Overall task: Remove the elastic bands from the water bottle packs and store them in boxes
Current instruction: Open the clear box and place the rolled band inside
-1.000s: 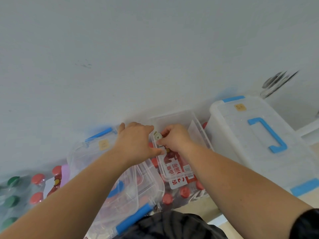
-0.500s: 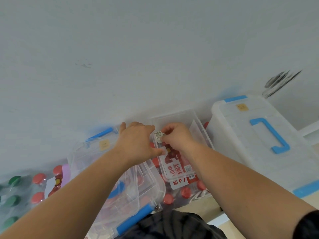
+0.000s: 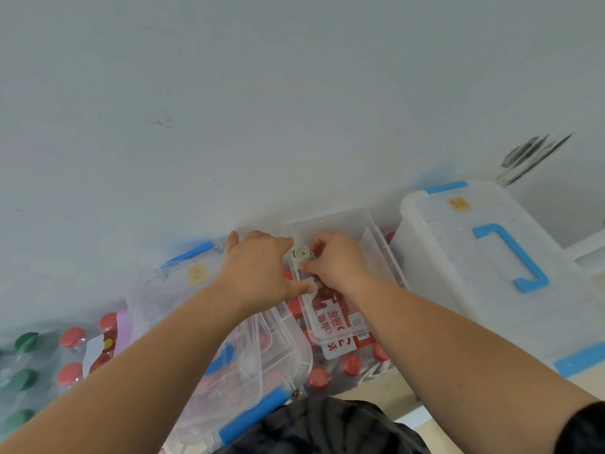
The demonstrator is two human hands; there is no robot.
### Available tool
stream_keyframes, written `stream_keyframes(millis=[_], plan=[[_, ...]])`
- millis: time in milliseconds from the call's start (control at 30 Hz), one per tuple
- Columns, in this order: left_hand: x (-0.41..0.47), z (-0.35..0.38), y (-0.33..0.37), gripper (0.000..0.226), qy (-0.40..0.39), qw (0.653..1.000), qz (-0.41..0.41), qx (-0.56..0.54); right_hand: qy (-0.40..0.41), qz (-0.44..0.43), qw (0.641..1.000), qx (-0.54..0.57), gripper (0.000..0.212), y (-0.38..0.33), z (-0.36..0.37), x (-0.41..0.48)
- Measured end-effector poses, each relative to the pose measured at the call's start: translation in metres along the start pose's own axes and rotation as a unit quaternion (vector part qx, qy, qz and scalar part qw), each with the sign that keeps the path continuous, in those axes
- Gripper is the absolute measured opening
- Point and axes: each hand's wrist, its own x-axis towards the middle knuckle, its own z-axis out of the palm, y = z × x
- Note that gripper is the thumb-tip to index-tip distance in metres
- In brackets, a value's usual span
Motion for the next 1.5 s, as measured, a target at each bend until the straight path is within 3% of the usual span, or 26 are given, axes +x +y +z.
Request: stream_keyframes(millis=[200,433,600,800,1167,1300,1400,1500], plan=[[0.0,0.0,0.0,0.094,0.001,1.0,-0.003,-0.006,0.038,-0.006,0.999,-0.023,0.017,-0.001,0.006,0.003],[0.0,0.001,-0.001,0.094,0.006,1.0,0.004,-0.011,0.013,-0.063,0.997,-0.037,0.013,0.003,0.003,0.001],[0.001,0.002,-0.004,0.101,0.008,1.0,0.01,-0.013,-0.06,0.014,0.992,0.107,0.022,0.007,-0.008,0.0],[0.001,0.006,-0.006,0.104,0.016,1.0,0.007,0.004,-0.069,0.098,0.969,0.215,0.022,-0.001,-0.014,-0.005],[-0.003,0.001,-0.005,0.096,0.022,1.0,0.002,0.008,-0.075,0.115,0.972,0.192,0.023,-0.006,-0.017,-0.009],[-0.007,-0.002,-0.004,0.094,0.023,1.0,-0.002,-0.002,-0.041,0.099,0.98,0.165,0.017,-0.009,-0.022,-0.012],[-0.012,-0.008,-0.006,0.086,0.047,0.999,-0.009,-0.016,0.054,0.022,0.997,0.05,0.016,-0.018,-0.03,-0.017],[-0.023,-0.016,-0.017,0.074,0.092,0.995,-0.013,-0.028,0.128,-0.077,0.987,0.056,0.013,-0.041,-0.033,-0.031]])
